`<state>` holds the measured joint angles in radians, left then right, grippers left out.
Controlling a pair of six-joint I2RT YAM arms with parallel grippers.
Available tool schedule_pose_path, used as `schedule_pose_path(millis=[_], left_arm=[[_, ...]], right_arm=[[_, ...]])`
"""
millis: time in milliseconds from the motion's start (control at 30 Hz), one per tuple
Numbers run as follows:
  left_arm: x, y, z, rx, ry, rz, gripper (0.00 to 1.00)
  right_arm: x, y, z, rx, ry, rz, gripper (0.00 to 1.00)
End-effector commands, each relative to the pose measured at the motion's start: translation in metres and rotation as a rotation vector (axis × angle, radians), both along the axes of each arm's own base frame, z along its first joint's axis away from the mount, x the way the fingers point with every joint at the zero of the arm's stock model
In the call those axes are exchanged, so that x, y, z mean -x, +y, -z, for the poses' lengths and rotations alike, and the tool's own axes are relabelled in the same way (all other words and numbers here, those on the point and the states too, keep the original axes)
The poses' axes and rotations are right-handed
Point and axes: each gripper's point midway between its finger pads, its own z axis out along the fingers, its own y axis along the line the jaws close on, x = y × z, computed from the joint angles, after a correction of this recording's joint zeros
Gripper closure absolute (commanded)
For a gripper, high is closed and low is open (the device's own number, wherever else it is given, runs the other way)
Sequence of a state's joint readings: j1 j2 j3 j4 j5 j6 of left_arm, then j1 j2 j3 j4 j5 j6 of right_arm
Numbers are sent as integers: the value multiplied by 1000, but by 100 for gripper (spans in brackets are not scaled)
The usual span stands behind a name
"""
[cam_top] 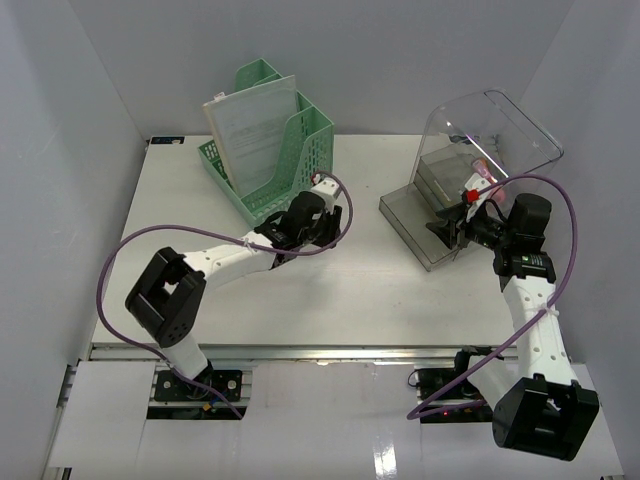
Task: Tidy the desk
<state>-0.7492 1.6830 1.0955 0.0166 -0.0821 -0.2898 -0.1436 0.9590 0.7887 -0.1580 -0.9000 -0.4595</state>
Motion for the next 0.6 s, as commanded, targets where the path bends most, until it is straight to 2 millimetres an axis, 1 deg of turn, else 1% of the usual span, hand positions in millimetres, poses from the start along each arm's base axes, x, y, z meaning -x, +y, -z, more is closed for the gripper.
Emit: schedule_pose_path(millis=[0, 100, 133, 167, 200, 267, 333, 433, 500, 567], left_arm=[[1, 78, 28, -413, -19, -75, 42], [-11, 89, 41, -494, 8, -87, 41], [-17, 91, 43, -510, 9, -93, 41], [-24, 90, 39, -514, -5, -105, 41], [-30, 92, 40, -527, -9, -117, 40], [-43, 88, 41, -556, -35, -103, 37], [-50, 86, 48, -591, -42, -86, 34], [-60, 82, 47, -606, -58, -75, 34], [-67, 82, 56, -639, -55, -53, 34], [-73, 80, 57, -638, -58, -38, 35]], right_arm=[[1, 2, -2, -1, -14, -23, 53], [0, 2, 0, 0, -8, -20, 53], [0, 2, 0, 0, -6, -19, 53], [0, 2, 1, 0, -5, -19, 53], [0, 2, 1, 0, -5, -20, 53], [-1, 1, 1, 2, -6, -17, 53], [-1, 1, 3, 5, -2, -15, 53], [-2, 0, 3, 8, -2, -13, 53], [-2, 0, 4, 8, 0, -13, 53], [-2, 0, 4, 8, 2, -11, 53]])
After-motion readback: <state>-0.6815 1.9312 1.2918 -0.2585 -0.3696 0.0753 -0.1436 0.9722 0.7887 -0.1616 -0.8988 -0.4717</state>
